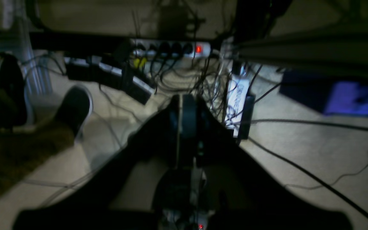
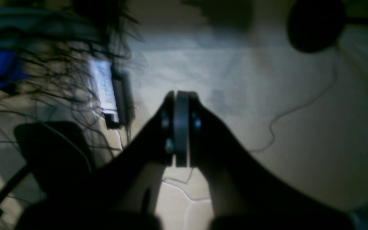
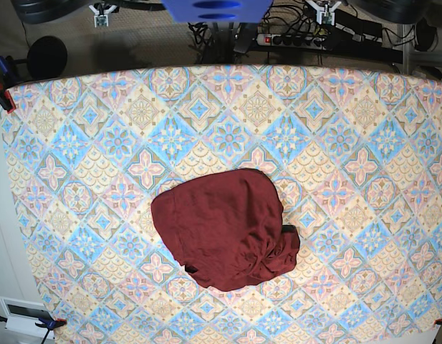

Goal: Layout the t-shirt on the table in an organized manner, then fold the t-shirt properly

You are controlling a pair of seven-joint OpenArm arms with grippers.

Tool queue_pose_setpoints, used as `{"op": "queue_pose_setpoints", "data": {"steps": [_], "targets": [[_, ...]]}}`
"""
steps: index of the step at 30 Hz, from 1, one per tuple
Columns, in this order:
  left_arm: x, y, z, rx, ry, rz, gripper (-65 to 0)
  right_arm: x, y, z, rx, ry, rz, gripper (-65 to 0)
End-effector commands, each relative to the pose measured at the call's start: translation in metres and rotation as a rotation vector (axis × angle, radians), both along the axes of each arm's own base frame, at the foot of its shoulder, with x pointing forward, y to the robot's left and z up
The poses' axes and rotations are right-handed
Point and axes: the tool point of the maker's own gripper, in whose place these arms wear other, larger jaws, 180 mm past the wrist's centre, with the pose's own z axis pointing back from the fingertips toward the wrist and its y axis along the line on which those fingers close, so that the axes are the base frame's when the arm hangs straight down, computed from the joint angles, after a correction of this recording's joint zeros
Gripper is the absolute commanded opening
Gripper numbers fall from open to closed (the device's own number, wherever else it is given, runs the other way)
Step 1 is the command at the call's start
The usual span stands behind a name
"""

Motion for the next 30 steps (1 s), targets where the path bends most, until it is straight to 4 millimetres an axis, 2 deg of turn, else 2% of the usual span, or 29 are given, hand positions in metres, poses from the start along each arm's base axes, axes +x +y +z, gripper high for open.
{"op": "queue_pose_setpoints", "data": {"steps": [1,5,8,11,16,20,24,26,28,30], "targets": [[-0.006,0.003,0.011,-0.001,-0.005,-0.007,-64.8,0.001,-0.01,0.011,-0.011,-0.021,0.008,-65.0],[0.005,-0.004,0.042,-0.034,-0.067,-0.017,-64.8,0.023,-0.009,0.044,0.018,-0.109,0.015,-65.0],[0.019,-0.015,0.069,-0.06,-0.128,-0.042,-64.8,0.047,-0.016,0.076,0.001,-0.201,0.017,-65.0],[0.034,-0.026,0.093,-0.085,-0.189,-0.052,-64.8,0.069,-0.014,0.107,-0.005,-0.288,0.034,-65.0],[0.055,-0.035,0.116,-0.108,-0.265,-0.058,-64.8,0.108,-0.001,0.152,0.007,-0.43,0.073,-65.0],[0.076,-0.044,0.137,-0.128,-0.341,-0.066,-64.8,0.126,0.01,0.17,0.025,-0.493,0.094,-65.0],[0.083,-0.045,0.141,-0.131,-0.362,-0.065,-64.8,0.138,0.014,0.181,0.031,-0.534,0.117,-65.0],[0.091,-0.046,0.143,-0.134,-0.384,-0.066,-64.8,0.145,0.013,0.185,0.026,-0.539,0.18,-65.0],[0.097,-0.046,0.144,-0.134,-0.403,-0.049,-64.8,0.164,0.02,0.191,0.038,-0.578,0.244,-65.0],[0.117,-0.048,0.147,-0.138,-0.459,-0.028,-64.8,0.185,0.032,0.195,0.065,-0.624,0.279,-65.0]]}}
